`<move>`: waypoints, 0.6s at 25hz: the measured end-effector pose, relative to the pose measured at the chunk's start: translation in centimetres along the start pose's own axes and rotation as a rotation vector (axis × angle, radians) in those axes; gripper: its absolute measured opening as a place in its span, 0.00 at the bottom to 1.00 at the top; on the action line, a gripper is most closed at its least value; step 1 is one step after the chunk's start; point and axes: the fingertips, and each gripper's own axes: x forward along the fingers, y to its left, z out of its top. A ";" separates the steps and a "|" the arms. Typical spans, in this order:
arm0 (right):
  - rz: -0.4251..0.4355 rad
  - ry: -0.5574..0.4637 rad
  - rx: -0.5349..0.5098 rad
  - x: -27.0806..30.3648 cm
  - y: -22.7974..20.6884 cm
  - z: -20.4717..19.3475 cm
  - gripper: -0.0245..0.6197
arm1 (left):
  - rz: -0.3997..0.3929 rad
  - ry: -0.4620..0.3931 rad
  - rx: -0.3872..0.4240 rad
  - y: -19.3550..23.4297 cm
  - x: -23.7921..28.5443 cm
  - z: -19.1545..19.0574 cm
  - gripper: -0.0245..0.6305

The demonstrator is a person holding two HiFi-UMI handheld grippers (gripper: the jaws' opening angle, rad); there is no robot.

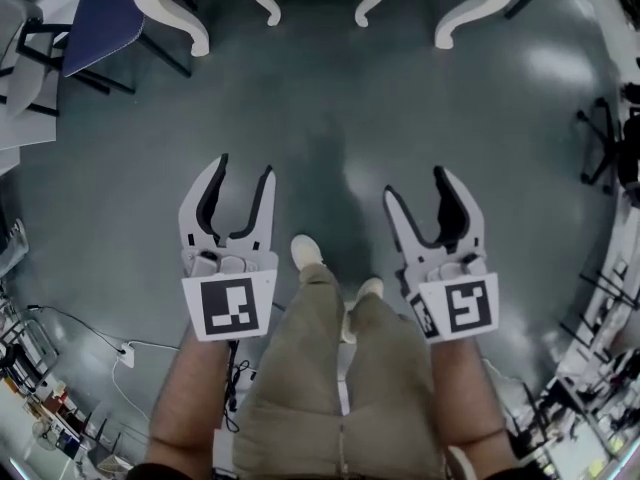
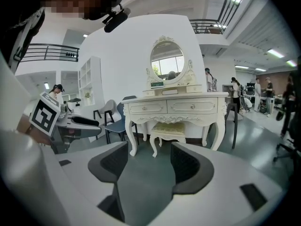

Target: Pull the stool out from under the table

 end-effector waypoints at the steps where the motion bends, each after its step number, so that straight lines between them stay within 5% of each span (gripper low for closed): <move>1: 0.002 -0.003 -0.005 0.2 -0.1 0.6 0.44 | -0.003 0.001 -0.001 0.1 0.2 0.1 0.33; 15: -0.018 0.006 0.046 6.3 -5.1 0.7 0.44 | 0.028 0.031 -0.089 2.0 6.0 0.2 0.33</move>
